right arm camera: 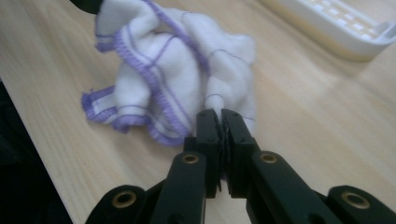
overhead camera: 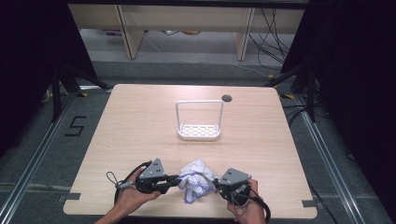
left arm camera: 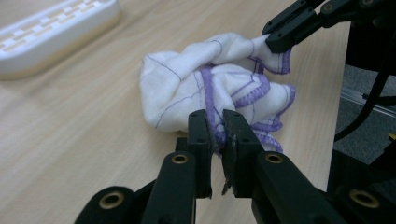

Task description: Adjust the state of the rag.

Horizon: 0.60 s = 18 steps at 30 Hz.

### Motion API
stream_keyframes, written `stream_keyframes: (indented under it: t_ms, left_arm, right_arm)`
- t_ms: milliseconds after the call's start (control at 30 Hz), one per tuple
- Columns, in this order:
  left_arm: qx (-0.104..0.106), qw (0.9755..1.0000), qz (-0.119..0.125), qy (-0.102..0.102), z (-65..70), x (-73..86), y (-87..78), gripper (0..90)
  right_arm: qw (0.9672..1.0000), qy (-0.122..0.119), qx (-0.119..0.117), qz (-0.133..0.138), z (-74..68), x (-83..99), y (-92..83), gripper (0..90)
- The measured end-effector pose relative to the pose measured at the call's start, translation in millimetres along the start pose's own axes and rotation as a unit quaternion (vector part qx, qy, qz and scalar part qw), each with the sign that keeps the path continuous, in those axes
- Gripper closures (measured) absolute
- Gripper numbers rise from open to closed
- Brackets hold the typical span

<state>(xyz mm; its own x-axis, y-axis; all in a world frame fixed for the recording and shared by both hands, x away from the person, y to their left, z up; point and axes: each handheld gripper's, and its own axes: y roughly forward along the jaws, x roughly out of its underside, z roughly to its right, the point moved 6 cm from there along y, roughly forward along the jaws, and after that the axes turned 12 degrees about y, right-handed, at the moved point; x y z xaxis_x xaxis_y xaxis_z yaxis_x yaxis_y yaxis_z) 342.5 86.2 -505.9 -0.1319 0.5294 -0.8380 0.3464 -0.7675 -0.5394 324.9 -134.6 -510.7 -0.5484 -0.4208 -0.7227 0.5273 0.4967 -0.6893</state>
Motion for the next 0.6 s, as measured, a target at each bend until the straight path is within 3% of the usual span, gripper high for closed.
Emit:
stream_keyframes:
  t_ms: [100, 233, 300, 400, 433, 467, 500, 600]
  left_arm:
    - [0.003, 0.9997, 0.018, -0.017, -2.9, -6.5, -14.7, 82.4]
    - [0.008, 0.9992, 0.036, -0.018, -7.4, -15.0, -34.6, 82.7]
    - [0.008, 0.9991, 0.039, -0.013, -11.4, -17.8, -44.6, 82.7]
    - [0.015, 0.9983, 0.050, -0.027, -18.8, -21.3, -55.7, 82.7]
    - [0.016, 0.9985, 0.047, -0.026, -22.1, -20.5, -57.1, 82.7]
    - [0.015, 0.9985, 0.045, -0.028, -26.2, -19.2, -56.9, 82.7]
    - [0.016, 0.9988, 0.036, -0.029, -31.5, -16.4, -55.2, 82.6]
    - [0.002, 0.9990, 0.019, -0.039, -50.6, -5.5, -37.6, 82.4]
  right_arm:
    - [0.9996, 0.015, -0.009, 0.022, 7.5, -8.8, -13.4, 87.4]
    - [0.9977, 0.041, -0.033, 0.042, 12.2, -22.9, -30.3, 87.5]
    - [0.9969, 0.037, -0.045, 0.054, 15.7, -31.2, -37.7, 87.6]
    - [0.9955, 0.054, -0.052, 0.058, 21.7, -40.6, -46.4, 87.6]
    - [0.9957, 0.047, -0.046, 0.065, 25.6, -44.4, -47.9, 87.6]
    - [0.9957, 0.057, -0.045, 0.058, 26.3, -45.8, -49.0, 87.6]
    - [0.9963, 0.046, -0.043, 0.059, 31.0, -49.0, -47.3, 87.6]
    - [0.9969, 0.056, -0.039, 0.039, 44.3, -54.7, -32.9, 87.6]
